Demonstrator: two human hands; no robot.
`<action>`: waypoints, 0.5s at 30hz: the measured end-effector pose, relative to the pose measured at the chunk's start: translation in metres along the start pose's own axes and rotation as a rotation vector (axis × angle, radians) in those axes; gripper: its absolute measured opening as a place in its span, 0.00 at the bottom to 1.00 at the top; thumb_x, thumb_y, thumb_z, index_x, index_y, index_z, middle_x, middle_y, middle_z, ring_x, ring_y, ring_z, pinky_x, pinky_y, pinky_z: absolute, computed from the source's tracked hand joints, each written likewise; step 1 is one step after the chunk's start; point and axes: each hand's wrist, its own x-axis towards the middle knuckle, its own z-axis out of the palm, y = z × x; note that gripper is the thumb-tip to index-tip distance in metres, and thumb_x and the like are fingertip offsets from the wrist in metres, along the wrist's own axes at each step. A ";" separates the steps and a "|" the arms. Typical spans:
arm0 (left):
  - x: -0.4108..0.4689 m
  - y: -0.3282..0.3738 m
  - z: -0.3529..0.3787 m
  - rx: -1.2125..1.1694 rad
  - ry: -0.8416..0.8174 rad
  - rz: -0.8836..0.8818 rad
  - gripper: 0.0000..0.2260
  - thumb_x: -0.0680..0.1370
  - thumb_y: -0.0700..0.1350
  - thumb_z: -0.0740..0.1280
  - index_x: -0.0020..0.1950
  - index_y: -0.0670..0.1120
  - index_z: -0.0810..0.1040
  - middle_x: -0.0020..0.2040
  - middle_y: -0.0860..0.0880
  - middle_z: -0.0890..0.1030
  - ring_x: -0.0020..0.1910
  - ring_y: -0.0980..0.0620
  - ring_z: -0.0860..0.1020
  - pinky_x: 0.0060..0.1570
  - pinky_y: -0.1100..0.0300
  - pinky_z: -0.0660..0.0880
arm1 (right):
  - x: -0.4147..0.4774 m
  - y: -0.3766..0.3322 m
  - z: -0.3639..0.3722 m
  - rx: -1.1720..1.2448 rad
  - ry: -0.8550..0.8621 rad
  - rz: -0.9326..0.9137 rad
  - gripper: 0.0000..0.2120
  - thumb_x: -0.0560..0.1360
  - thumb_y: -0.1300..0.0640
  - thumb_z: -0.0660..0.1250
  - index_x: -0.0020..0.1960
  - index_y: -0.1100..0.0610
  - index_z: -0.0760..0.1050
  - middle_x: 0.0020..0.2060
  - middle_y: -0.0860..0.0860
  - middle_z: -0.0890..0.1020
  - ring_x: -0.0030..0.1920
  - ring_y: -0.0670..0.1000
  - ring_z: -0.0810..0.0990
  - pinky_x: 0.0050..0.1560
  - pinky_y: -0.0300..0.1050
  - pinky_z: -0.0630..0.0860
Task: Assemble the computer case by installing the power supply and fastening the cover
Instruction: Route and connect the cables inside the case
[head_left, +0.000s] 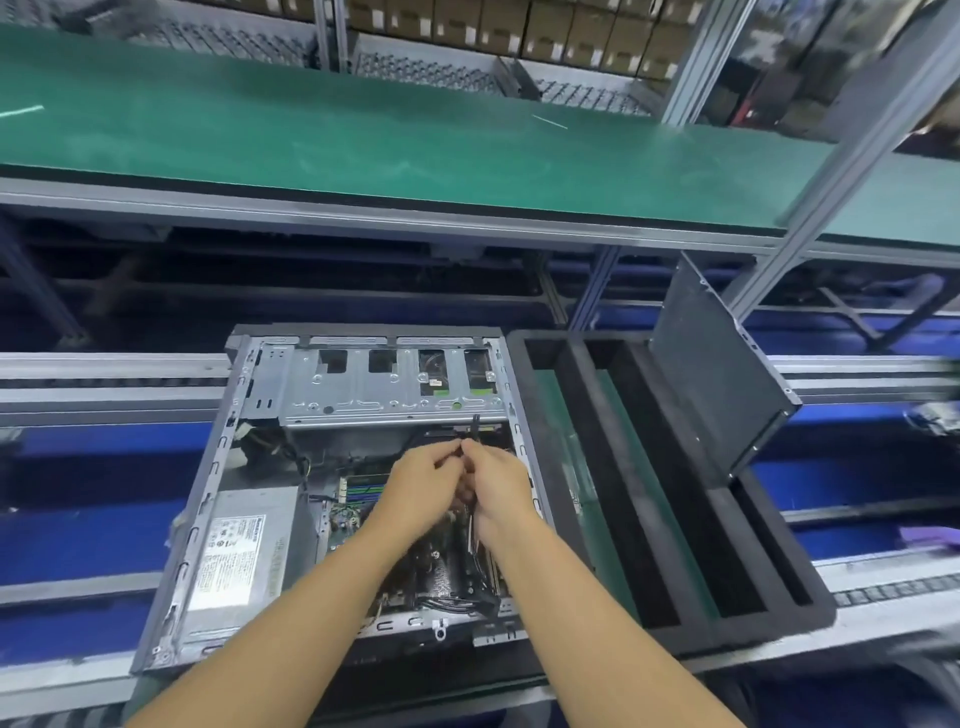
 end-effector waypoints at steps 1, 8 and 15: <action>0.002 0.001 -0.003 -0.203 -0.019 -0.107 0.10 0.80 0.43 0.64 0.48 0.45 0.85 0.39 0.46 0.85 0.34 0.55 0.82 0.38 0.56 0.82 | 0.000 0.000 0.001 0.002 -0.006 -0.018 0.13 0.83 0.62 0.64 0.39 0.59 0.73 0.28 0.52 0.74 0.25 0.48 0.71 0.25 0.40 0.68; 0.012 -0.002 -0.011 -0.539 -0.056 -0.358 0.04 0.79 0.35 0.68 0.48 0.38 0.83 0.40 0.42 0.85 0.35 0.51 0.83 0.33 0.59 0.80 | 0.002 0.006 0.006 0.049 0.066 0.011 0.06 0.84 0.61 0.64 0.50 0.60 0.79 0.29 0.50 0.79 0.23 0.45 0.75 0.22 0.38 0.72; 0.015 -0.007 0.013 -0.478 0.083 -0.376 0.03 0.73 0.37 0.76 0.46 0.42 0.86 0.42 0.43 0.86 0.38 0.47 0.82 0.38 0.53 0.78 | 0.002 0.015 0.009 0.043 0.208 -0.023 0.15 0.84 0.60 0.63 0.70 0.54 0.74 0.57 0.56 0.82 0.36 0.52 0.78 0.35 0.42 0.76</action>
